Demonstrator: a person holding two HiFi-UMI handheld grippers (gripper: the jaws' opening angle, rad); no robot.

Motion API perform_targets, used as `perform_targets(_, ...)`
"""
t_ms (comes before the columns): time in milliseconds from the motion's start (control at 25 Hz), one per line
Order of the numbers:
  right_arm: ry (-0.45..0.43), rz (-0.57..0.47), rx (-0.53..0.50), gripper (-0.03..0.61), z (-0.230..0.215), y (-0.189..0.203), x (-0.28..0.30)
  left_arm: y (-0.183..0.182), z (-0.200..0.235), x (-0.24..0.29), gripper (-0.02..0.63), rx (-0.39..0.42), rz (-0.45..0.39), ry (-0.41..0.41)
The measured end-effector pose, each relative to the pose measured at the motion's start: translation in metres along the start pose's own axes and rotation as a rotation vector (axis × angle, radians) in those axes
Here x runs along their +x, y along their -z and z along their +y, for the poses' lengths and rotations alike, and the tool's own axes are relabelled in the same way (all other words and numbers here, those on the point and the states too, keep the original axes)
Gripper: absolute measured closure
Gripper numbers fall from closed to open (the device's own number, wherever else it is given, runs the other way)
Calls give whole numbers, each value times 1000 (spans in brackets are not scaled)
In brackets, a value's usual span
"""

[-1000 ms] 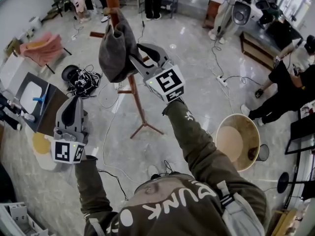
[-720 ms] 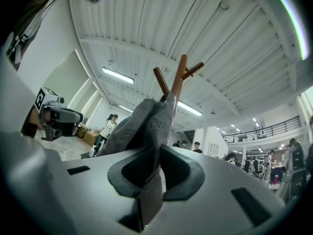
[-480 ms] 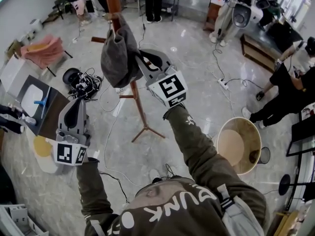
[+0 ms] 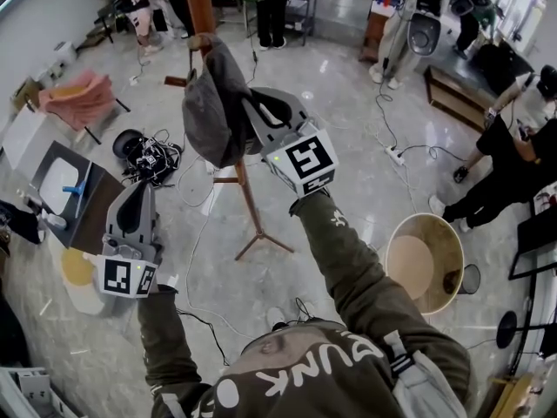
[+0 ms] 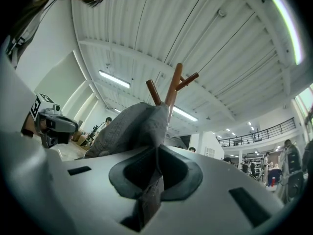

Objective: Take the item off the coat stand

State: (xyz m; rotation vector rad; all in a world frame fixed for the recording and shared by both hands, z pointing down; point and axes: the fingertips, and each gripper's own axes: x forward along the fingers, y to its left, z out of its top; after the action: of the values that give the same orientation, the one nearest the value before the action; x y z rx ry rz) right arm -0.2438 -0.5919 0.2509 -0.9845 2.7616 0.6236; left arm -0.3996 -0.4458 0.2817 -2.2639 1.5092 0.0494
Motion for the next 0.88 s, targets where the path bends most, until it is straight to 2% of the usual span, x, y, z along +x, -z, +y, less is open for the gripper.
perform_targets(440, 19, -85, -22, 549, -17, -54, 0, -7, 2, 0, 611, 0, -5, -7)
perform_targets(880, 20, -137, -35, 549, -13, -82, -18, -9, 2, 0, 611, -1, -16, -4)
